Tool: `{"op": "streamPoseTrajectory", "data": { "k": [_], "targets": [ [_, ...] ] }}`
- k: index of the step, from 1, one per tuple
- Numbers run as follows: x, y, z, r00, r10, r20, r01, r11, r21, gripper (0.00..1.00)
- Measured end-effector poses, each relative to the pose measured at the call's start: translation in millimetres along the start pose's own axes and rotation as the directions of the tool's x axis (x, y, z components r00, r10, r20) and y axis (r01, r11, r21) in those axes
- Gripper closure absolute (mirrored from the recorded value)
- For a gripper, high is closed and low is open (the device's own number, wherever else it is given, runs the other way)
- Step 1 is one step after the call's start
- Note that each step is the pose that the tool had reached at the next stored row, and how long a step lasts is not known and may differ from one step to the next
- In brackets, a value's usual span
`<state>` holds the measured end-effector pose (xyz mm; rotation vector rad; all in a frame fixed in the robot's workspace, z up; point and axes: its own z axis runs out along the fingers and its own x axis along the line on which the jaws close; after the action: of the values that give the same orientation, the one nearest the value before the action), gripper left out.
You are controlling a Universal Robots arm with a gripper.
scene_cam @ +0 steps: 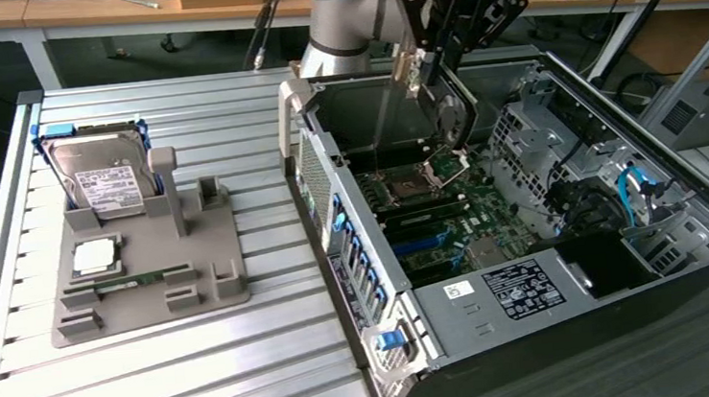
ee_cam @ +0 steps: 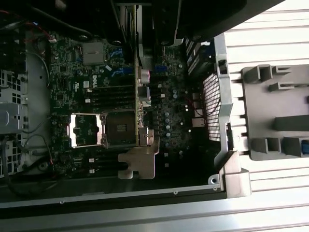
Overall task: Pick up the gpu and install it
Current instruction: 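Pick up the gpu and move the gpu toward the slot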
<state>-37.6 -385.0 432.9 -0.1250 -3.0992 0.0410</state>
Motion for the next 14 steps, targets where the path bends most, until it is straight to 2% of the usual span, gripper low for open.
{"op": "streamPoseTrajectory", "data": {
  "k": [14],
  "targets": [
    [-27.7, 2.4, 5.8, 1.0, 0.0, 0.0005, 0.0, 1.0, 0.0073, 0.73]
  ]
}}
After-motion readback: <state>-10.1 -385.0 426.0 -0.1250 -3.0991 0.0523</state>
